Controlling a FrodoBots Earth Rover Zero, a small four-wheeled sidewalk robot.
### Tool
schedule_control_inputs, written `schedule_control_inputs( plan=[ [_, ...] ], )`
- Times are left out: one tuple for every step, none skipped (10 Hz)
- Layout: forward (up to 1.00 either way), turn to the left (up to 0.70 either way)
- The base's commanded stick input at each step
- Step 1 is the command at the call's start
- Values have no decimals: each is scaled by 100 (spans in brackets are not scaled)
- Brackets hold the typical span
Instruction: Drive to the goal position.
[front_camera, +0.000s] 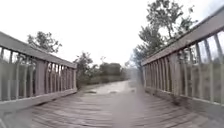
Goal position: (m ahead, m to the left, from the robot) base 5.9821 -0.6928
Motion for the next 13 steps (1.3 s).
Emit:
schedule_control_inputs(
  plan=[
    [60, 4],
    [60, 15],
    [60, 11],
    [60, 2],
    [60, 0],
    [60, 0],
    [60, 0],
    [60, 0],
    [60, 0],
    [60, 0],
    [60, 0],
    [60, 0],
    [60, 0]
  ],
)
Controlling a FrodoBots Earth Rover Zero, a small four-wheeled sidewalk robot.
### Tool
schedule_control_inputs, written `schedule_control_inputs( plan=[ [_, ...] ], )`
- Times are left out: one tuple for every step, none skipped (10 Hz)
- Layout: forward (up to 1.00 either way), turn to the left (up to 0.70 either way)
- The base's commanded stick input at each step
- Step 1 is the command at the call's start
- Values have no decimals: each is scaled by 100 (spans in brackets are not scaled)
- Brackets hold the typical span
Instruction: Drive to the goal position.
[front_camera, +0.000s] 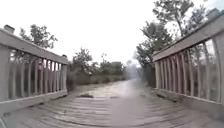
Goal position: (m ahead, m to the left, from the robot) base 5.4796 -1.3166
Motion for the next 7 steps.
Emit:
schedule_control_inputs(
  plan=[
    [60, 0],
    [60, 0],
    [60, 0],
    [60, 0],
    [60, 0],
    [60, 0],
    [60, 0]
  ],
)
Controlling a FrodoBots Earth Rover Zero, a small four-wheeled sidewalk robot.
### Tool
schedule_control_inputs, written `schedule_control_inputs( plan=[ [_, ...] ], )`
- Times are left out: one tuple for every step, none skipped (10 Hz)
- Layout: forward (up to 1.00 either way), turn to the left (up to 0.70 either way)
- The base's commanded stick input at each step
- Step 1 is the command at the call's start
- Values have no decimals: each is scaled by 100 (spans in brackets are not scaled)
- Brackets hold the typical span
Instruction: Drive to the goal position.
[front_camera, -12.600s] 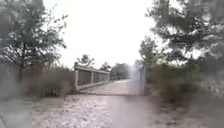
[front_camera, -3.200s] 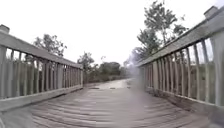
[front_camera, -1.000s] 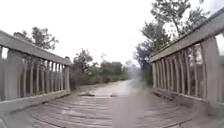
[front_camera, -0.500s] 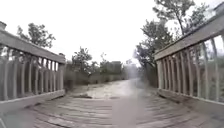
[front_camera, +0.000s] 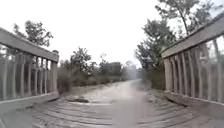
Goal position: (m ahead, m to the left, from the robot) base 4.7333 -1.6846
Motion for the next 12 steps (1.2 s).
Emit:
schedule_control_inputs(
  plan=[
    [60, 0],
    [60, 0],
    [60, 0],
    [60, 0],
    [60, 0],
    [60, 0],
    [60, 0],
    [60, 0],
    [60, 0],
    [60, 0],
    [60, 0],
    [60, 0]
  ],
)
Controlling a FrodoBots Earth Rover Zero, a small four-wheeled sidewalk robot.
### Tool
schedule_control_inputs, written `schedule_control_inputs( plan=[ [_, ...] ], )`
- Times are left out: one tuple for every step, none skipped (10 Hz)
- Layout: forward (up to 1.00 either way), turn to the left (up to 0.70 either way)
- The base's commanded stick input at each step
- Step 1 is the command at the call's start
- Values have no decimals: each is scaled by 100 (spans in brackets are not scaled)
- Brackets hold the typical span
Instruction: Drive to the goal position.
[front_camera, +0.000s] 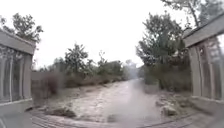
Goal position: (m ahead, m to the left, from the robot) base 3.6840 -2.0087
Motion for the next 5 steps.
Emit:
schedule_control_inputs(
  plan=[
    [60, 0],
    [60, 0],
    [60, 0],
    [60, 0],
    [60, 0]
  ],
)
